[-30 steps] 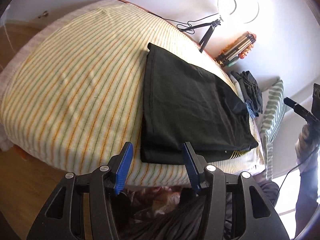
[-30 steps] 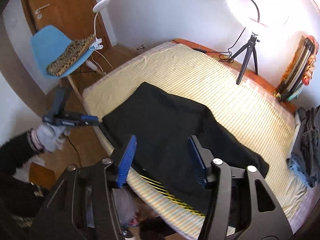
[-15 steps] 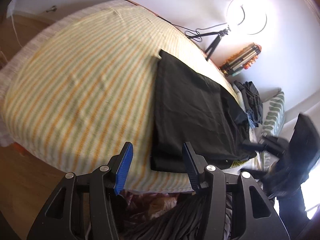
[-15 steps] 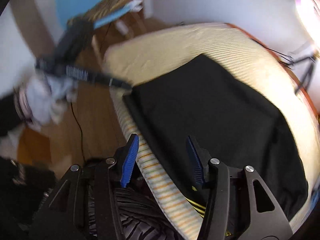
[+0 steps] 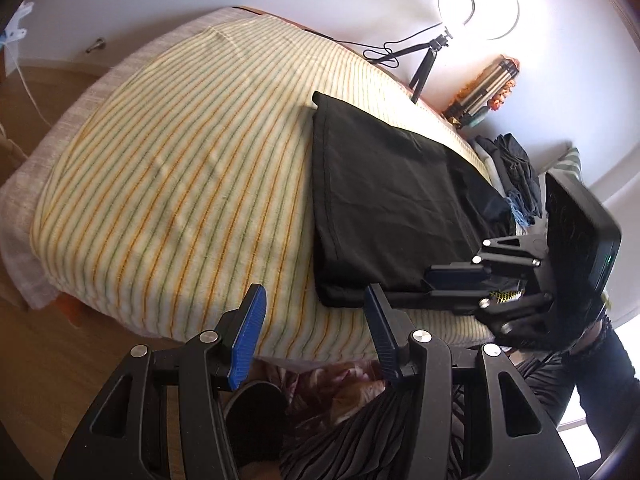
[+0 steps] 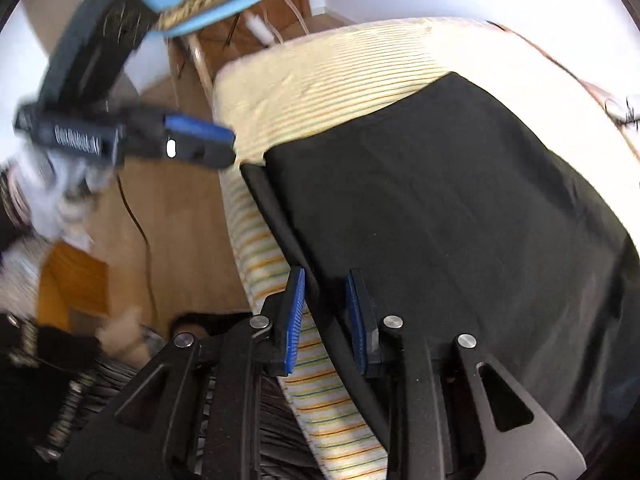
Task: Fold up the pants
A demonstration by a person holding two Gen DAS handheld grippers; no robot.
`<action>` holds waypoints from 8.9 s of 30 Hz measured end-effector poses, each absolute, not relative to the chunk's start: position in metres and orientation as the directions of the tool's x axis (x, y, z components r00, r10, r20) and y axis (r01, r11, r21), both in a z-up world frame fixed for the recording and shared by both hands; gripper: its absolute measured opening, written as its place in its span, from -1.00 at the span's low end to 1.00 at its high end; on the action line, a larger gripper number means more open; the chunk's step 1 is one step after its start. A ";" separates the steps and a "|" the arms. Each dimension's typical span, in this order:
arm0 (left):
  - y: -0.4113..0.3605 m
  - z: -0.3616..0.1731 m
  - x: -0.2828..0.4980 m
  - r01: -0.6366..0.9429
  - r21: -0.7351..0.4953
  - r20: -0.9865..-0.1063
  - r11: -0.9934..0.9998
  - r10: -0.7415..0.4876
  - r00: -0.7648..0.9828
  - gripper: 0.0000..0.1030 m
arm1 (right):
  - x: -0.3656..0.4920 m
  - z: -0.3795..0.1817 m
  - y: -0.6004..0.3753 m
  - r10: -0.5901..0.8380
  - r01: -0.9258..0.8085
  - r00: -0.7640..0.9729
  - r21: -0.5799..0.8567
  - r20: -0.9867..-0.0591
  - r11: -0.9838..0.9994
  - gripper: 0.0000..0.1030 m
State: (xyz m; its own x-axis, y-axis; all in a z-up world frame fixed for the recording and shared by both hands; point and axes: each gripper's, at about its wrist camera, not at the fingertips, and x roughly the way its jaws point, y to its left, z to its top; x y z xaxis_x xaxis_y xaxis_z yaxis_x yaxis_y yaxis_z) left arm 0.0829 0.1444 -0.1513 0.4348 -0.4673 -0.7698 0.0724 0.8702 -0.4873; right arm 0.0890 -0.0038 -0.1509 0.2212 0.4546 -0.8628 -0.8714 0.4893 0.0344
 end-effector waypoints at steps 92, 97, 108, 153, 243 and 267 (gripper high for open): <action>0.089 -0.142 0.065 0.107 -0.469 -0.626 0.877 -0.416 0.660 -0.91 | 0.229 -0.143 0.117 0.188 -0.637 0.147 0.052 -0.971 0.769 0.20; 0.076 -0.137 0.065 0.174 -0.417 -0.616 0.892 -0.418 0.667 -0.91 | 0.223 -0.152 0.131 0.104 -0.675 0.151 -0.026 -0.983 0.738 0.20; 0.063 -0.139 0.066 0.157 -0.370 -0.655 0.916 -0.377 0.655 -0.71 | 0.233 -0.139 0.087 0.192 -0.608 0.158 0.058 -0.969 0.791 -0.89; -0.160 -0.102 0.122 0.618 -0.504 -0.546 0.604 -0.777 0.313 -0.93 | 0.224 -0.057 -0.270 0.327 -0.198 0.442 0.265 -0.835 0.944 -0.89; -0.177 -0.100 0.128 0.737 -0.278 -0.740 0.615 -0.627 0.244 -0.06 | 0.128 -0.098 -0.389 0.729 -0.350 0.363 0.640 -0.581 0.684 -0.20; -0.216 -0.102 0.095 0.818 -0.265 -0.738 0.510 -0.653 0.168 -0.06 | 0.115 -0.114 -0.411 0.516 -0.201 0.464 0.482 -0.720 0.853 -0.28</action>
